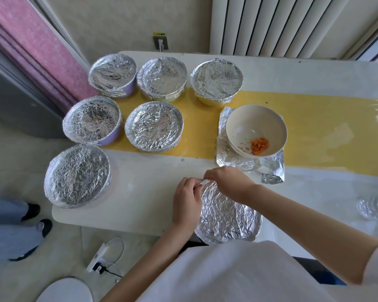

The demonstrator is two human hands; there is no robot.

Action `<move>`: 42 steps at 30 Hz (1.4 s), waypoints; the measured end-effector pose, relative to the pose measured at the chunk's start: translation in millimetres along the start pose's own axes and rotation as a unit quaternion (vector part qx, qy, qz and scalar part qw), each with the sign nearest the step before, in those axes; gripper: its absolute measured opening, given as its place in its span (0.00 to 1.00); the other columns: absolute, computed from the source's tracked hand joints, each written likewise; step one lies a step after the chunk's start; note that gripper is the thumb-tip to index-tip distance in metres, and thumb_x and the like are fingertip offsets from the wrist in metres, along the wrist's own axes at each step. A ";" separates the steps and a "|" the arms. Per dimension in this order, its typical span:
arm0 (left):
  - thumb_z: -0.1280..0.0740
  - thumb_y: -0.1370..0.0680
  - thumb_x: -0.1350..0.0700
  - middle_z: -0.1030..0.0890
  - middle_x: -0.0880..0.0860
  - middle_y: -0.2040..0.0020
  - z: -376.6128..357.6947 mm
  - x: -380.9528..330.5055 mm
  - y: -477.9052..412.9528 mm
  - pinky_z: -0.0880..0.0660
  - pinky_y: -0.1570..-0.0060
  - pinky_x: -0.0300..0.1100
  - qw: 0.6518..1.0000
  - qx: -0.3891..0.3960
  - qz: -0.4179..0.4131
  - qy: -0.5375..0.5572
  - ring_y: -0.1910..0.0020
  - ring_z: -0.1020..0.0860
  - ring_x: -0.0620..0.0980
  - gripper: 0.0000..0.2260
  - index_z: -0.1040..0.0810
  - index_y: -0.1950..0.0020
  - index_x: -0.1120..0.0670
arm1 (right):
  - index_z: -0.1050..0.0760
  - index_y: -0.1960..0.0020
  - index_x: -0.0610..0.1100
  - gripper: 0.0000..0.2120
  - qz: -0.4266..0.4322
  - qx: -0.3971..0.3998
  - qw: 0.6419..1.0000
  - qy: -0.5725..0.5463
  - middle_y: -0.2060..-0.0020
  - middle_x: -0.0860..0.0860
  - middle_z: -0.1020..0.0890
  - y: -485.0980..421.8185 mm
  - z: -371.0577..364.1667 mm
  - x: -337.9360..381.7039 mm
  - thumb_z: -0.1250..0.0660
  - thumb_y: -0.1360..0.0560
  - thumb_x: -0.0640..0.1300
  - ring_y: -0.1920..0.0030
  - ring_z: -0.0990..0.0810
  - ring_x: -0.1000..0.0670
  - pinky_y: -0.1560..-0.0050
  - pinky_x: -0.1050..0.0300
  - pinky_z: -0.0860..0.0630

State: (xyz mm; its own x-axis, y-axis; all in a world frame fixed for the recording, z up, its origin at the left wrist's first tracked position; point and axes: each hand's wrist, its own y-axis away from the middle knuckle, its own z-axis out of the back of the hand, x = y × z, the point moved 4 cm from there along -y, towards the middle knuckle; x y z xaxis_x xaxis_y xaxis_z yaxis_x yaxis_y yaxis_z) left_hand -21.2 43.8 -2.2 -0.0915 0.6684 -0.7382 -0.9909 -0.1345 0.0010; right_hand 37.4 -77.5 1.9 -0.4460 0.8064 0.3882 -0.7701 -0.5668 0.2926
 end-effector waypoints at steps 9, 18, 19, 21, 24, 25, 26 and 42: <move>0.39 0.24 0.61 0.26 0.54 0.59 3.2 4.0 4.3 0.34 0.56 0.44 0.999 0.012 -0.016 -0.042 0.58 0.29 0.53 0.02 0.29 0.57 0.58 | 0.27 0.39 0.42 0.12 -0.014 -0.057 0.996 -0.064 0.45 0.47 0.21 10.1 -0.5 -7.0 0.44 0.20 0.38 0.47 0.22 0.46 0.47 0.50 0.25; 0.39 0.21 0.62 0.21 0.56 0.45 -2.8 -1.2 -7.9 0.31 0.48 0.35 0.998 0.051 0.012 0.022 0.48 0.23 0.52 0.10 0.24 0.41 0.61 | 0.24 0.44 0.43 0.16 -0.064 -0.041 0.994 -0.078 0.61 0.43 0.18 11.5 -0.8 -26.0 0.44 0.23 0.30 0.63 0.21 0.44 0.58 0.47 0.23; 0.39 0.20 0.62 0.19 0.56 0.46 -5.0 -3.6 -9.5 0.30 0.49 0.34 0.998 0.055 0.009 0.024 0.48 0.22 0.52 0.11 0.23 0.40 0.60 | 0.24 0.44 0.43 0.15 -0.059 -0.037 0.995 -0.071 0.62 0.44 0.18 11.7 0.1 -25.5 0.44 0.23 0.30 0.63 0.21 0.44 0.59 0.48 0.23; 0.39 0.21 0.63 0.17 0.56 0.51 -5.8 -5.8 -10.7 0.30 0.55 0.35 0.998 0.051 0.015 0.024 0.54 0.20 0.53 0.10 0.21 0.43 0.59 | 0.24 0.45 0.43 0.15 -0.052 -0.032 0.997 -0.051 0.62 0.44 0.19 11.8 1.4 -23.0 0.44 0.24 0.30 0.63 0.21 0.44 0.61 0.49 0.24; 0.39 0.21 0.64 0.17 0.57 0.58 -4.2 -5.9 -10.3 0.35 0.63 0.34 0.999 0.035 0.020 0.011 0.62 0.21 0.56 0.09 0.20 0.46 0.59 | 0.26 0.46 0.41 0.16 -0.056 -0.011 0.998 -0.025 0.58 0.43 0.20 11.7 3.1 -18.8 0.45 0.27 0.27 0.60 0.21 0.43 0.58 0.46 0.24; 0.39 0.22 0.65 0.17 0.57 0.59 -4.2 -6.6 -10.2 0.37 0.64 0.34 0.999 0.033 0.017 0.006 0.63 0.22 0.56 0.09 0.20 0.47 0.59 | 0.27 0.45 0.41 0.17 -0.056 -0.004 0.998 -0.023 0.56 0.43 0.20 12.0 4.1 -18.0 0.45 0.27 0.27 0.58 0.21 0.43 0.57 0.46 0.25; 0.39 0.22 0.65 0.17 0.57 0.60 -4.6 -7.7 -10.5 0.37 0.64 0.35 0.999 0.032 0.014 0.001 0.63 0.22 0.56 0.09 0.20 0.48 0.59 | 0.27 0.44 0.41 0.18 -0.049 0.002 0.998 -0.025 0.54 0.44 0.20 12.2 4.6 -17.0 0.45 0.27 0.27 0.57 0.21 0.44 0.56 0.47 0.25; 0.39 0.21 0.63 0.17 0.58 0.54 -5.1 -14.2 -10.2 0.32 0.59 0.38 0.999 0.034 0.010 -0.018 0.57 0.20 0.57 0.09 0.20 0.44 0.60 | 0.32 0.36 0.41 0.18 0.015 0.005 0.987 0.157 0.46 0.44 0.23 9.7 8.5 9.6 0.46 0.25 0.32 0.49 0.22 0.45 0.59 0.56 0.35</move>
State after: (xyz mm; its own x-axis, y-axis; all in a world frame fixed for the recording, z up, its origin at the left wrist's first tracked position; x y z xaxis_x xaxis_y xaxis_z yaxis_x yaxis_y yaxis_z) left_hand -9.2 31.9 4.9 -0.1132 0.6915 -0.7135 -0.9932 -0.0988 0.0619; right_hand 29.4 -76.7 15.9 -0.5895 0.8007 0.1066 -0.7505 -0.5917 0.2945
